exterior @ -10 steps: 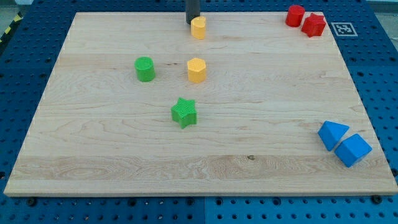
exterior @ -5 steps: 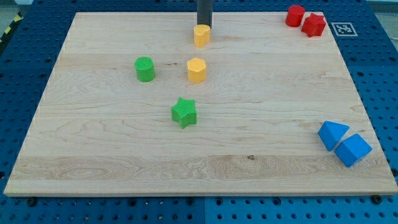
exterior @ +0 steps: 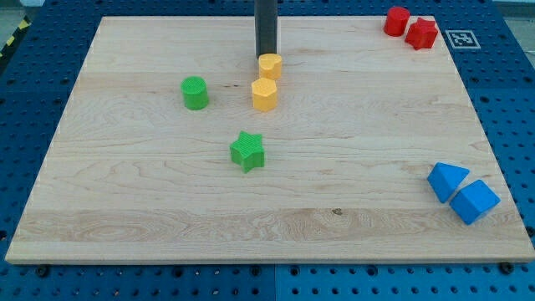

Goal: Push the yellow heart into the yellow hexagon

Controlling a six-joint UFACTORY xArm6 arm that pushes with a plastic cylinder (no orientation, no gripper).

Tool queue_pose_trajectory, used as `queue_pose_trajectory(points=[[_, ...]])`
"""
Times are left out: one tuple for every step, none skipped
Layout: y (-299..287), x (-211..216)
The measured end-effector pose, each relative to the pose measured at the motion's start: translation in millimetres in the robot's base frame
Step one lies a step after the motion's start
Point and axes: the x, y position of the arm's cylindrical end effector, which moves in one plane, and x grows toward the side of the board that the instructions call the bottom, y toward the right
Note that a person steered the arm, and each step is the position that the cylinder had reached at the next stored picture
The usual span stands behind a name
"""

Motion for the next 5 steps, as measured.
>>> queue_pose_trajectory(points=[[0.0, 16.1], [8.1, 17.7], [53.6, 21.2], [73.5, 60.9], [73.5, 115.9]])
